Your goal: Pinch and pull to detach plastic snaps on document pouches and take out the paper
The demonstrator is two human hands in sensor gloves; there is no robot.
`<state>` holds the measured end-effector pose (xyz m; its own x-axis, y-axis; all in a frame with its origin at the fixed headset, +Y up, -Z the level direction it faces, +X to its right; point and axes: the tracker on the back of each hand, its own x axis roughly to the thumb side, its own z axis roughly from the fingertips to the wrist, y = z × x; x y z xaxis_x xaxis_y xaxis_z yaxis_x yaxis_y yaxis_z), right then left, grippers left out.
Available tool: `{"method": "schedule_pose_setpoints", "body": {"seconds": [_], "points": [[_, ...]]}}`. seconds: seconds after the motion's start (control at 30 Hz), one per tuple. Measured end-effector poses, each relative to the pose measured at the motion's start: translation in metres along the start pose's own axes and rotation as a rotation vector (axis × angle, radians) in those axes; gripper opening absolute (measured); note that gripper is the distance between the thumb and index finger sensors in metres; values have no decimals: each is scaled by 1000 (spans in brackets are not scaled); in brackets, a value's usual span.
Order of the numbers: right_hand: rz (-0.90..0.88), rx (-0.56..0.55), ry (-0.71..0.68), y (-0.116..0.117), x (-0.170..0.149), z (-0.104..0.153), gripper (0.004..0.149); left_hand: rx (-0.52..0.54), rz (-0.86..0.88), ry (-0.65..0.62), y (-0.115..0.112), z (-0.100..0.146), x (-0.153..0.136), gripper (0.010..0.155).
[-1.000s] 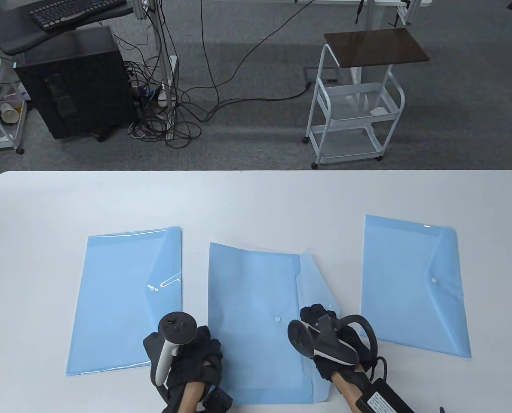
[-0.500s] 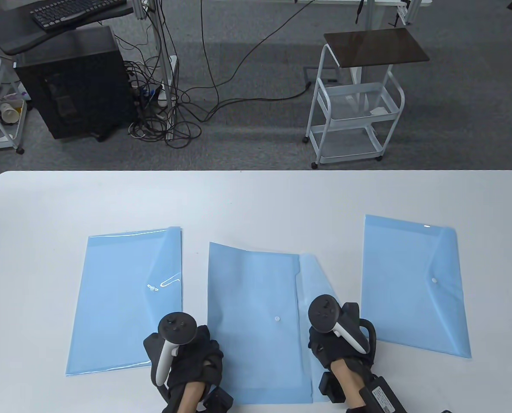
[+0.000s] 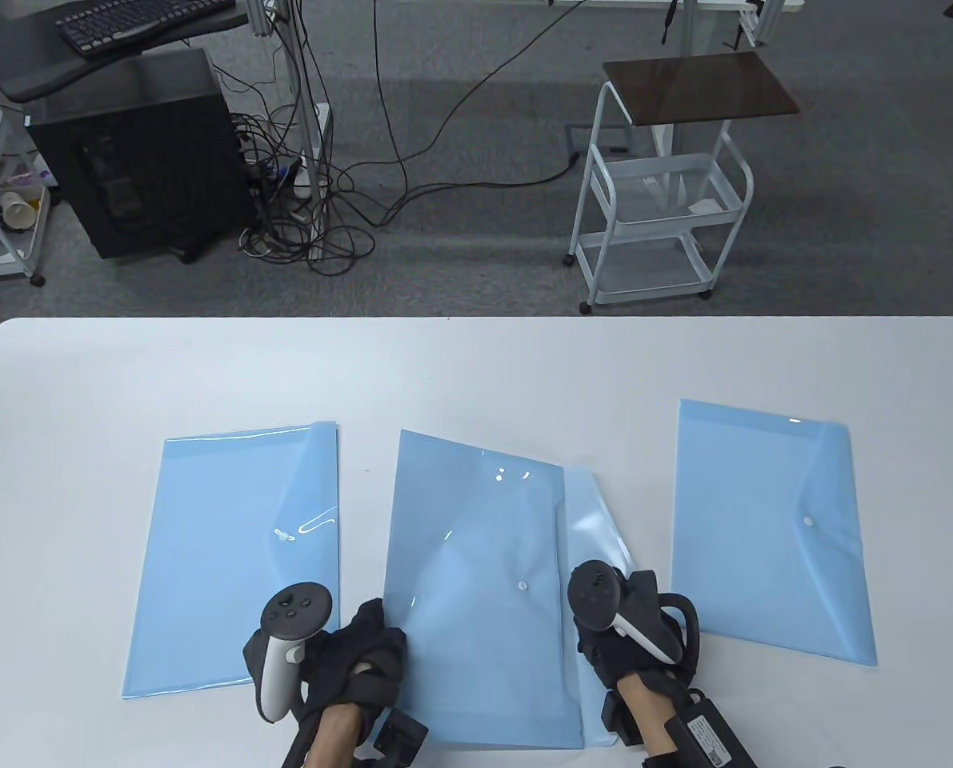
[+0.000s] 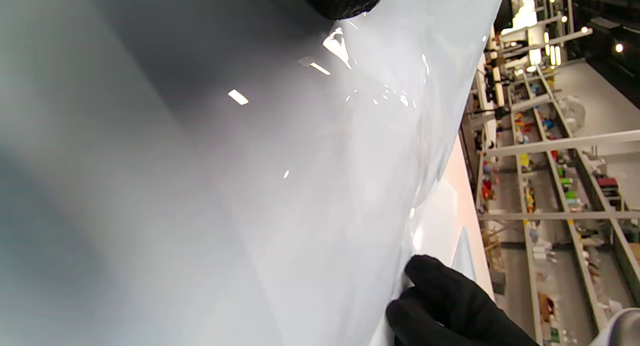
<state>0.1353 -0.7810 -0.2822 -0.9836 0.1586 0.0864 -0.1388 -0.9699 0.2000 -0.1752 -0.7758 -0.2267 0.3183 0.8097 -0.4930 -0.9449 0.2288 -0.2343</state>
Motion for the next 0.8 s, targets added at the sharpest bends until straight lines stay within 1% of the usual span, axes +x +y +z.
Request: {"method": "schedule_pose_setpoints", "body": {"seconds": [0.1, 0.27, 0.43, 0.47, 0.5, 0.6, 0.63, 0.67, 0.73, 0.8], "points": [[-7, -4, -5, 1, 1, -1, 59, -9, 7, -2, -1, 0, 0, 53], [-157, 42, -33, -1, -5, 0, 58, 0, -13, 2, 0, 0, -1, 53], [-493, 113, -62, -4, -23, 2, 56, 13, -28, 8, 2, 0, -2, 53], [-536, 121, -68, -4, -25, 2, 56, 13, -30, 9, 2, 0, -2, 53], [-660, 152, -87, -4, -30, 2, 56, 16, -33, 12, 2, 0, -2, 53], [-913, 224, -113, 1, -37, 3, 59, 16, -34, 15, 3, 0, -3, 53], [-938, 231, -116, 1, -38, 3, 60, 15, -31, 16, 3, 0, -3, 53], [-1001, 251, -127, 2, -39, 3, 64, 8, -24, 15, 2, 0, -3, 53], [-1080, 255, -128, 3, -40, 3, 74, 6, -21, 15, 2, 0, -3, 53], [-1120, 271, -141, 3, -41, 4, 83, 15, -31, 11, 2, 0, -3, 53]]}}
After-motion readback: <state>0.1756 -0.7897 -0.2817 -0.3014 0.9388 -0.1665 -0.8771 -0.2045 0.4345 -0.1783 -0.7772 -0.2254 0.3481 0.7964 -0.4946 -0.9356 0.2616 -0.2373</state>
